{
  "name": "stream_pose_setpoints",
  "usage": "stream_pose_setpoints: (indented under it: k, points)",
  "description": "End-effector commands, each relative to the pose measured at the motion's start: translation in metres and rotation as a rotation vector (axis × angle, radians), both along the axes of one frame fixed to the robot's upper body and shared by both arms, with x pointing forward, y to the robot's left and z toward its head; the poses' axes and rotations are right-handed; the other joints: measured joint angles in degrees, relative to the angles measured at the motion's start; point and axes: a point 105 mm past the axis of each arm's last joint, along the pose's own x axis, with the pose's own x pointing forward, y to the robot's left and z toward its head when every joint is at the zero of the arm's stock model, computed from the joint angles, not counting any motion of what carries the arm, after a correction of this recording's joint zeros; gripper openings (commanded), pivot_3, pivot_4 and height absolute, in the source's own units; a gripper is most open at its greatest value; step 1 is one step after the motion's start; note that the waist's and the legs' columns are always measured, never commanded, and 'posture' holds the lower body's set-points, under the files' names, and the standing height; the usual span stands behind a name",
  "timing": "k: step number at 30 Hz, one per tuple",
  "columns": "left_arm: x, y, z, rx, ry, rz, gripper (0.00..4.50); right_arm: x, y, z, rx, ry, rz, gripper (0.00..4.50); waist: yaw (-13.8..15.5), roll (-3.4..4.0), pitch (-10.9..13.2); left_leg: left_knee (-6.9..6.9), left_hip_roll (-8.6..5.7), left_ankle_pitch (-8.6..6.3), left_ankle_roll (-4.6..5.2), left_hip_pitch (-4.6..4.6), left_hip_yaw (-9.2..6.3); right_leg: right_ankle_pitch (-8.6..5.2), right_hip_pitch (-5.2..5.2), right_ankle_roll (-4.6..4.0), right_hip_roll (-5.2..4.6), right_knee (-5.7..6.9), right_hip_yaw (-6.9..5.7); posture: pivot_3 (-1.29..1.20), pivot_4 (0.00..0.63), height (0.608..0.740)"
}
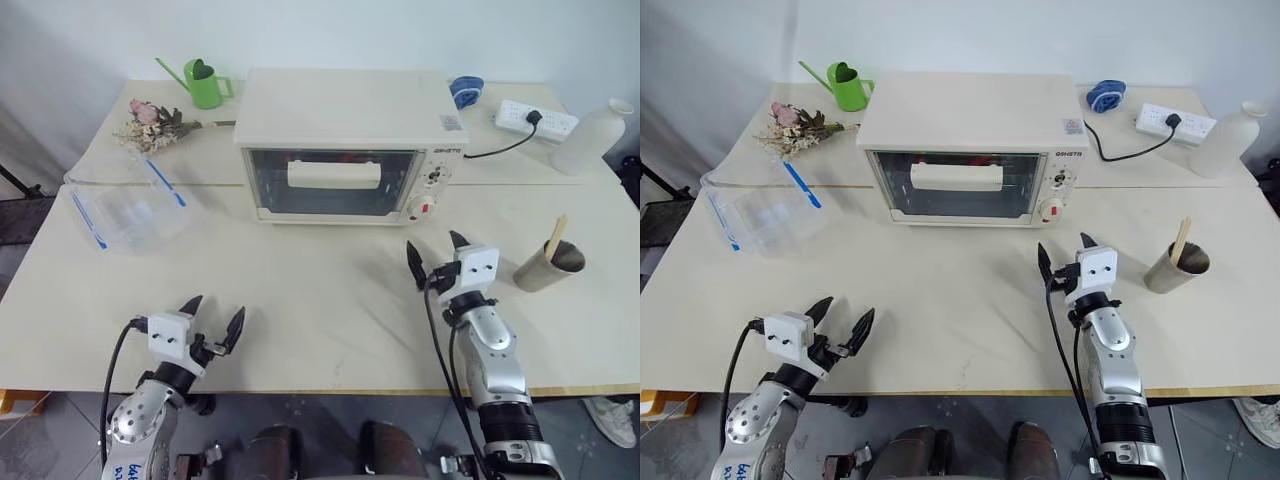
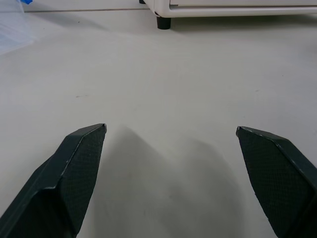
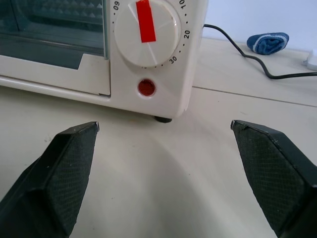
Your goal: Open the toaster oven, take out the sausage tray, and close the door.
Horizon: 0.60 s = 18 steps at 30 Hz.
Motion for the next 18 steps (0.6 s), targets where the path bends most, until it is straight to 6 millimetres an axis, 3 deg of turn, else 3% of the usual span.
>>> stream_pose_setpoints:
  k: [1, 3, 8, 12, 15, 18]
  points:
    - [0.005, 0.006, 0.015, 0.005, -0.061, 0.033, 4.48, -0.008, 0.002, 0.006, -0.033, -0.016, 0.06, 4.5, 0.0, 0.0, 0.0, 0.0, 0.0, 0.0, 0.0, -0.01, 0.0, 0.0, -0.04, 0.0, 0.0, 0.06, 0.01, 0.0, 0.15, 0.74]
    - [0.007, 0.007, 0.022, -0.044, -0.063, -0.002, 4.48, -0.018, 0.012, 0.01, -0.056, -0.023, 0.169, 4.5, 0.1, 0.0, 0.0, 0.0, 0.0, 0.0, 0.0, -0.04, 0.02, 0.0, -0.09, 0.0, 0.0, 0.1, 0.02, 0.0, 0.15, 0.74]
    - [-0.005, -0.002, 0.054, -0.094, -0.155, -0.351, 4.48, -0.045, 0.04, 0.037, 0.003, -0.014, 0.516, 4.5, -0.3, 0.03, 0.0, 0.01, 0.06, 0.0, 0.0, -0.08, 0.12, 0.0, -0.21, -0.01, 0.01, 0.14, 0.05, 0.0, 0.15, 0.74]
    - [0.004, 0.013, 0.078, -0.09, -0.158, -0.479, 4.48, -0.041, 0.051, 0.056, -0.028, 0.023, 0.639, 4.5, -0.1, 0.03, 0.0, 0.15, 0.09, 0.0, 0.01, -0.07, 0.18, -0.03, -0.19, -0.06, 0.02, 0.18, 0.05, 0.0, 0.15, 0.74]
    - [0.016, 0.02, 0.103, -0.103, -0.17, -0.578, 4.48, -0.022, 0.061, 0.076, -0.041, 0.056, 0.714, 4.5, -0.1, 0.04, 0.0, 0.18, 0.06, 0.0, 0.01, -0.05, 0.18, -0.03, -0.24, -0.07, -0.02, 0.34, 0.07, 0.0, 0.15, 0.74]
    - [0.021, 0.02, 0.113, -0.13, -0.157, -0.642, 4.48, -0.008, 0.074, 0.096, -0.038, 0.028, 0.758, 4.5, -0.3, 0.04, 0.0, 0.17, 0.06, 0.0, 0.0, -0.07, 0.2, -0.03, -0.3, -0.07, -0.01, 0.39, 0.05, 0.0, 0.15, 0.74]
